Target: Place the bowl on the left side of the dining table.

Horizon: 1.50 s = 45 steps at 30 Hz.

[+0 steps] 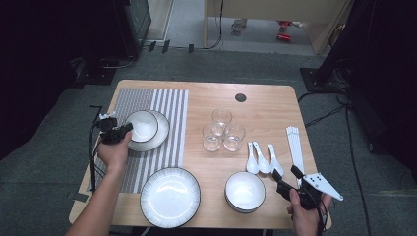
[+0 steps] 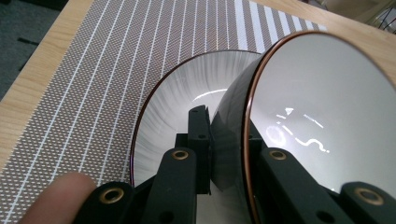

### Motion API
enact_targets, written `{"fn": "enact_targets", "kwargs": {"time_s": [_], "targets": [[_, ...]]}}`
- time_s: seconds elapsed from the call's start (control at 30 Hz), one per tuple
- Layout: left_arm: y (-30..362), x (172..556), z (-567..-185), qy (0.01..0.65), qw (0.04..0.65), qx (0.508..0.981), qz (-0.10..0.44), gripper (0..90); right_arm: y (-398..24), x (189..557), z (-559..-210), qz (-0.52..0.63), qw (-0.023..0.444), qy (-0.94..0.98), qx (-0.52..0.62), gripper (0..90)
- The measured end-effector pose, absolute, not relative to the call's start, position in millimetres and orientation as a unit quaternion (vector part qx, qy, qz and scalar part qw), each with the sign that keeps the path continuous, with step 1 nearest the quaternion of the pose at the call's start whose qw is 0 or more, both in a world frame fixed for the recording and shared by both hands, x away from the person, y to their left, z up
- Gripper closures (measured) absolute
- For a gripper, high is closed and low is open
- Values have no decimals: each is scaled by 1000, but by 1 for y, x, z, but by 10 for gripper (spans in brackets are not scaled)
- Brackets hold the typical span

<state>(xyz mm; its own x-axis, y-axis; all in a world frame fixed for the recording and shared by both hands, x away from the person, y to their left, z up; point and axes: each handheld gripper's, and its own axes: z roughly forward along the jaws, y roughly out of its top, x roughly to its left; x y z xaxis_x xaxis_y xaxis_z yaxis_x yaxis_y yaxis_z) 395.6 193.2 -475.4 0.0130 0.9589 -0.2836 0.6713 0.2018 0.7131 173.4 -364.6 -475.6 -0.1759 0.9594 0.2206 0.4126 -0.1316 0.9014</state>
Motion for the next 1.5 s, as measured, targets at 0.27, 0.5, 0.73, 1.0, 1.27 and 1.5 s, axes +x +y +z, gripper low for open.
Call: {"fn": "enact_targets", "kwargs": {"time_s": [0.27,0.5,0.73,1.0,1.27,1.5], "targets": [[196,404,-475,684,385,596,170,805,-366,173,-476,483,283,594,578,260],[196,410,-478,687,383,595,166,815,-368,173,-476,483,284,591,580,260],[198,403,-469,673,412,584,190,711,-370,173,-476,483,285,588,583,260],[198,385,-451,635,444,590,228,482,-372,172,-475,483,288,585,584,259],[195,366,-441,602,477,602,220,284,-373,172,-476,482,290,583,586,257],[186,346,-443,571,476,631,221,176,-375,172,-476,481,292,581,588,255]]}}
